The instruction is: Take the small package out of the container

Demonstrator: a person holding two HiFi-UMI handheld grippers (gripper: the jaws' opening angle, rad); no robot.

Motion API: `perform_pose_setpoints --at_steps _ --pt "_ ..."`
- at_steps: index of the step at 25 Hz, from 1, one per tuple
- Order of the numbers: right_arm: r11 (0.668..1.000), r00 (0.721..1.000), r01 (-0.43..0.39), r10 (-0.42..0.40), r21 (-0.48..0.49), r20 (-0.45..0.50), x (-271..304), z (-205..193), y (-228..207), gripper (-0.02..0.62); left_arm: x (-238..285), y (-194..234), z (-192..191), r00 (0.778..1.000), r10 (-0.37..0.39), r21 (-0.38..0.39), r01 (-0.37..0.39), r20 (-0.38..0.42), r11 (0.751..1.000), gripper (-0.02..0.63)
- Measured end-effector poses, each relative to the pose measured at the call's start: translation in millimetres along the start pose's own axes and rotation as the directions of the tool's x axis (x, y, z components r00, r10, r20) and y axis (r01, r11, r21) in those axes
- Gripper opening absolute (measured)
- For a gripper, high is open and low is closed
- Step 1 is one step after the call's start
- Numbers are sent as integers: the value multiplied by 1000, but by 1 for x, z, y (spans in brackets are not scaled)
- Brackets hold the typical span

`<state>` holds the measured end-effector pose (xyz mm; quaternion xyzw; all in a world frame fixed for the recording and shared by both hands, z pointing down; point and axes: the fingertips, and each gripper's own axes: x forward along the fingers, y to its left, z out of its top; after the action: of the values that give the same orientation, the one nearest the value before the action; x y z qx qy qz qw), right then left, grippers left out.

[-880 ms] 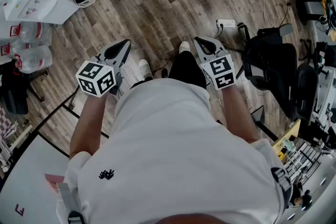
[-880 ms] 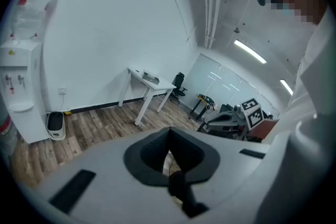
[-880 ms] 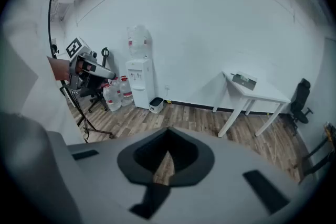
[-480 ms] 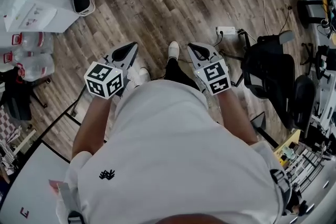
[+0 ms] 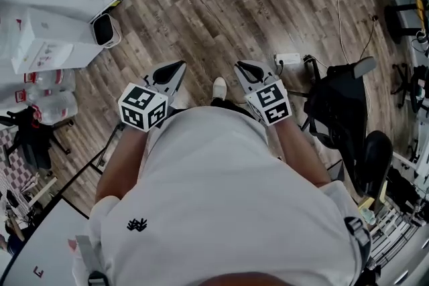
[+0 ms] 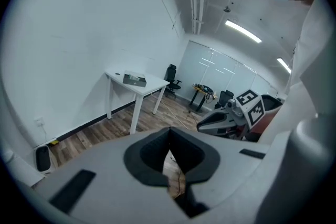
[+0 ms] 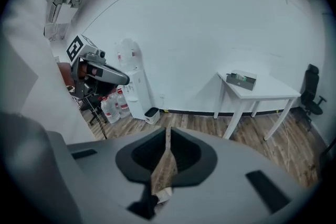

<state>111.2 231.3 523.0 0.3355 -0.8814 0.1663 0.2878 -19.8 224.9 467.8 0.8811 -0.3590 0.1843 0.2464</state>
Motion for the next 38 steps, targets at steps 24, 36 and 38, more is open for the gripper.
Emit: perform_pose_setpoints --at_steps 24,36,38 --pt "982 990 142 -141 120 -23 114 113 -137 26 123 161 140 982 -190 67 190 -8 980 6" --pt "960 973 230 -231 159 -13 148 161 -172 28 140 218 163 966 -259 55 260 -22 964 6" --pt "957 970 239 -241 165 -9 151 166 -191 28 145 222 168 967 -252 52 253 -25 966 6"
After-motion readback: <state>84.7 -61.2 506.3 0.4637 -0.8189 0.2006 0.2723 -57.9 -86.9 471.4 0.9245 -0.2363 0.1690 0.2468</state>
